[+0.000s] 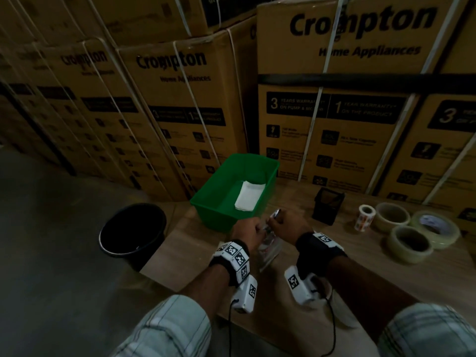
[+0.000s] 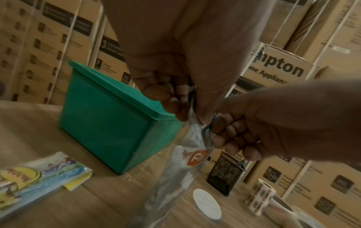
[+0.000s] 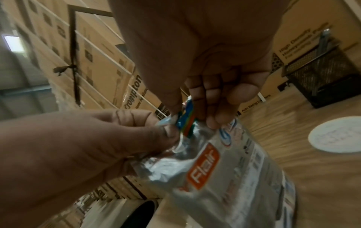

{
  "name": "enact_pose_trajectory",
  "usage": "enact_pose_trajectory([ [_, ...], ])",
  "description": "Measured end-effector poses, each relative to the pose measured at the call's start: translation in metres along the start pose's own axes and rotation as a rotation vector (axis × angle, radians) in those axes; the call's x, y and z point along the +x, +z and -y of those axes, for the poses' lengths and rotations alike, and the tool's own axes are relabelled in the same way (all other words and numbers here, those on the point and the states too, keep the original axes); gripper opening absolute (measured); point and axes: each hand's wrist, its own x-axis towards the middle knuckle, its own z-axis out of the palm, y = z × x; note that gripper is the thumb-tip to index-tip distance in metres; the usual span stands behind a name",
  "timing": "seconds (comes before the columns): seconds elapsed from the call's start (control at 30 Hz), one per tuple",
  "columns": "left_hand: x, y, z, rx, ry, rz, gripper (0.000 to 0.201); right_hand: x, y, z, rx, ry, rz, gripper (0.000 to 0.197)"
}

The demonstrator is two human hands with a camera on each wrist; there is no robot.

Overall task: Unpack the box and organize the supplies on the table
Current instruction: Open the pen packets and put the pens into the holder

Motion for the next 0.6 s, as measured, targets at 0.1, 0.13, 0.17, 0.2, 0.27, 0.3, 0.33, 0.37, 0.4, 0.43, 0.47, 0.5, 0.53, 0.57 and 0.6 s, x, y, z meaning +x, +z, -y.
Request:
enact_pose_trajectory([
  [0.1,0.003,0.0,0.005,-0.052,0.036,0.047,0.021,0.005,-0.001,0.014,-0.081,0.023,0.055,0.027],
  [0.13,0.004,0.002,0.009,-0.069,0.043,0.076,0.021,0.005,-0.001,0.018,-0.117,0.037,0.071,0.023],
  [0.17,0.006,0.002,0.012,-0.092,0.046,0.104,0.026,0.005,-0.002,0.022,-0.141,0.051,0.079,0.021],
  [0.2,0.008,0.003,0.015,-0.113,0.052,0.12,0.032,0.006,-0.003,0.024,-0.16,0.051,0.083,0.024],
  [0.27,0.015,0.004,0.022,-0.169,0.064,0.144,0.041,0.005,-0.004,0.026,-0.174,0.045,0.085,0.024],
  [0.3,0.018,0.004,0.025,-0.216,0.071,0.172,0.044,0.003,-0.004,0.028,-0.174,0.039,0.082,0.021],
  [0.33,0.019,0.003,0.026,-0.28,0.085,0.204,0.044,0.002,-0.005,0.028,-0.17,0.036,0.08,0.021],
  [0.37,0.019,0.002,0.027,-0.326,0.101,0.239,0.043,0.002,-0.005,0.028,-0.166,0.044,0.082,0.022],
  [0.4,0.019,0.0,0.026,-0.349,0.121,0.277,0.041,0.002,-0.005,0.026,-0.163,0.045,0.08,0.023],
  [0.43,0.019,0.0,0.026,-0.348,0.136,0.31,0.04,0.001,-0.005,0.025,-0.159,0.046,0.082,0.023],
  [0.47,0.019,-0.001,0.024,-0.351,0.147,0.339,0.038,0.001,-0.005,0.022,-0.154,0.038,0.087,0.024],
  [0.5,0.019,-0.002,0.022,-0.361,0.151,0.365,0.037,0.001,-0.005,0.02,-0.15,0.026,0.093,0.024],
  [0.53,0.019,-0.001,0.021,-0.378,0.146,0.386,0.037,0.0,-0.006,0.018,-0.154,0.009,0.101,0.025],
  [0.57,0.019,-0.002,0.019,-0.398,0.143,0.402,0.037,0.0,-0.008,0.016,-0.167,-0.01,0.104,0.025],
  [0.6,0.02,-0.002,0.018,-0.413,0.147,0.413,0.037,0.0,-0.01,0.015,-0.191,-0.025,0.1,0.025],
])
